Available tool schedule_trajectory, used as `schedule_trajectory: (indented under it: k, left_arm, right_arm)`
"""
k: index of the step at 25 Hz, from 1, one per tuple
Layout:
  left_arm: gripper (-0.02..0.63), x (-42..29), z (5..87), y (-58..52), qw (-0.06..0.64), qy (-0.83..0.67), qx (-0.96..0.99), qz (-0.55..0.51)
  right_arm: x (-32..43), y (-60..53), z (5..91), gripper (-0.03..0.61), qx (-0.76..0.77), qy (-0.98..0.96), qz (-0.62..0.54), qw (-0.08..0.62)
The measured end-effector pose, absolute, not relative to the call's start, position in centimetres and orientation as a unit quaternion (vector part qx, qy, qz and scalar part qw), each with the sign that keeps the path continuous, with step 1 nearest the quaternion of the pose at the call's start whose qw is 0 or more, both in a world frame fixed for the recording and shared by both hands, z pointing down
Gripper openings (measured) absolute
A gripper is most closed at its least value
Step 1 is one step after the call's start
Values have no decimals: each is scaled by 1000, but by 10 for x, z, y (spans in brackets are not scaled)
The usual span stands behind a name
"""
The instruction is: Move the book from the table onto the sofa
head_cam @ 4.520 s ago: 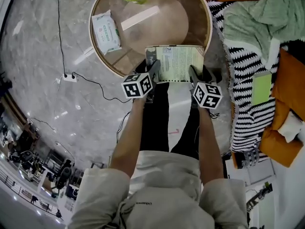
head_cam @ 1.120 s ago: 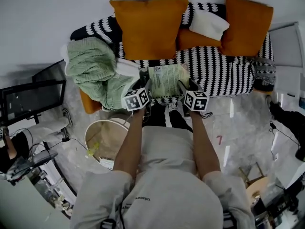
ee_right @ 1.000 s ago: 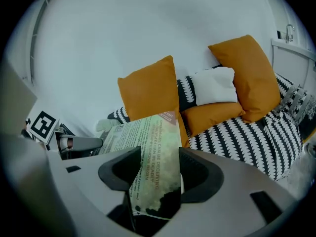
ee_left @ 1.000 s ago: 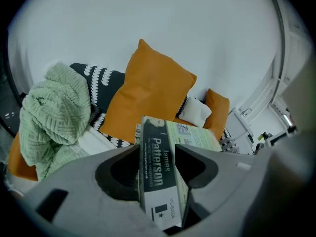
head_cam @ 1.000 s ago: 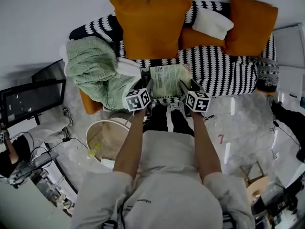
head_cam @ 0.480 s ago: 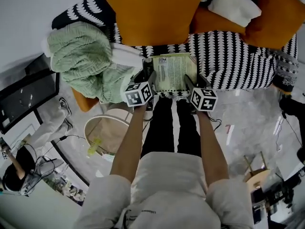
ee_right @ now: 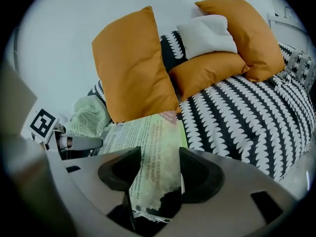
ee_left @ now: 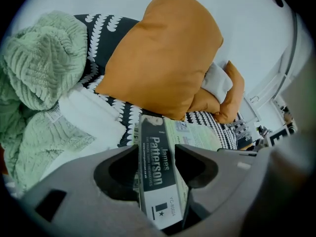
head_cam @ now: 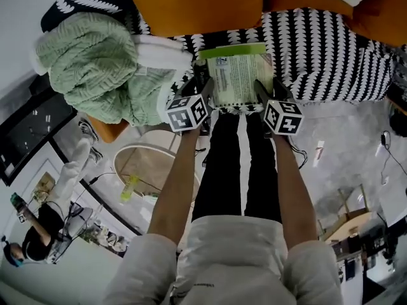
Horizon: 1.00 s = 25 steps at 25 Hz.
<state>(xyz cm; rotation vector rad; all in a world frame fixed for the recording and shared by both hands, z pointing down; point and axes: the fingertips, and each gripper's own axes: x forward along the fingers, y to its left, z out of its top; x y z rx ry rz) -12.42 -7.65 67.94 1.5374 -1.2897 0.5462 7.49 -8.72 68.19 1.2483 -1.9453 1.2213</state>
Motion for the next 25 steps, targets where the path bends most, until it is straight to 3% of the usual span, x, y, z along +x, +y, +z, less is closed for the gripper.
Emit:
schedule_trajectory:
  k: [25]
  left_arm:
    - [221,-121,743,-96,501,-486,673,243]
  right_arm:
    - [75,-113,743,239,472,-733,415,262]
